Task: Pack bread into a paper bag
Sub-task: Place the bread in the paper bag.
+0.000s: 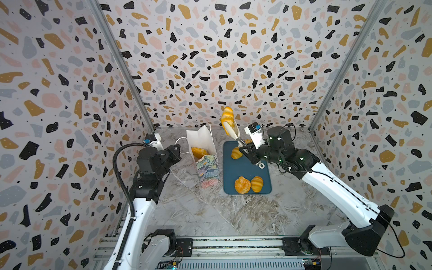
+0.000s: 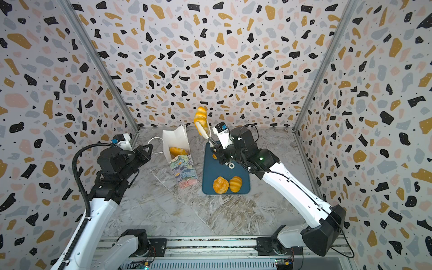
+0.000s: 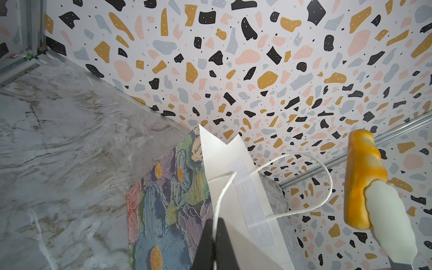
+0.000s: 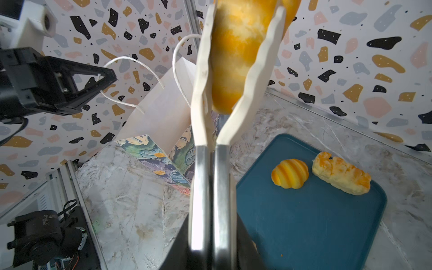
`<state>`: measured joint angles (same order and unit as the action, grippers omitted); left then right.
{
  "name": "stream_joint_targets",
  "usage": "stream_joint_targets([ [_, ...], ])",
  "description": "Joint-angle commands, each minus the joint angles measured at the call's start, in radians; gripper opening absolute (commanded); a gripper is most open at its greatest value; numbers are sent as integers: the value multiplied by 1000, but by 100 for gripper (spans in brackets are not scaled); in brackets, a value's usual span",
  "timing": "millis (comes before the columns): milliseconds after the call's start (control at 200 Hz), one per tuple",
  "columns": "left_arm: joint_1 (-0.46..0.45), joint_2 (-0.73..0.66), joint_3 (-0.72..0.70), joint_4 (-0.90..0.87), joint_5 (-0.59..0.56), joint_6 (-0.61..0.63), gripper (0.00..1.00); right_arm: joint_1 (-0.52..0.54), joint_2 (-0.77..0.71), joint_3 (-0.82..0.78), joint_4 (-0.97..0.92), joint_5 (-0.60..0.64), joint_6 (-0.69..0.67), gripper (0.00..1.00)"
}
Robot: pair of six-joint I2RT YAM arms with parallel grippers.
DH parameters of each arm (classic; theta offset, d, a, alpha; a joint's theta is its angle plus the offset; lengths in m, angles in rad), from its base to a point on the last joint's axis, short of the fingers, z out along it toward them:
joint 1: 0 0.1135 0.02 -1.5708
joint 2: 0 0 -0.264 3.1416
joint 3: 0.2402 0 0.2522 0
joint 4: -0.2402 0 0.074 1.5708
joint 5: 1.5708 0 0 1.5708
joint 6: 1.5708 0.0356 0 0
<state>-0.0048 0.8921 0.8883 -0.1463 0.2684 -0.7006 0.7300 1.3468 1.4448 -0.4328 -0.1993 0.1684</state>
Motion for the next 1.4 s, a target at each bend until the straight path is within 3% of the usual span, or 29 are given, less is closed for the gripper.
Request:
stream_joint_targets([
  [0,3,-17,-12,48,10,-7,0,16,-43,59,49,-29,-22,15],
  [1392,3,9,0,70,2,-11,0,224,94,177,-8,-12,-70,16],
])
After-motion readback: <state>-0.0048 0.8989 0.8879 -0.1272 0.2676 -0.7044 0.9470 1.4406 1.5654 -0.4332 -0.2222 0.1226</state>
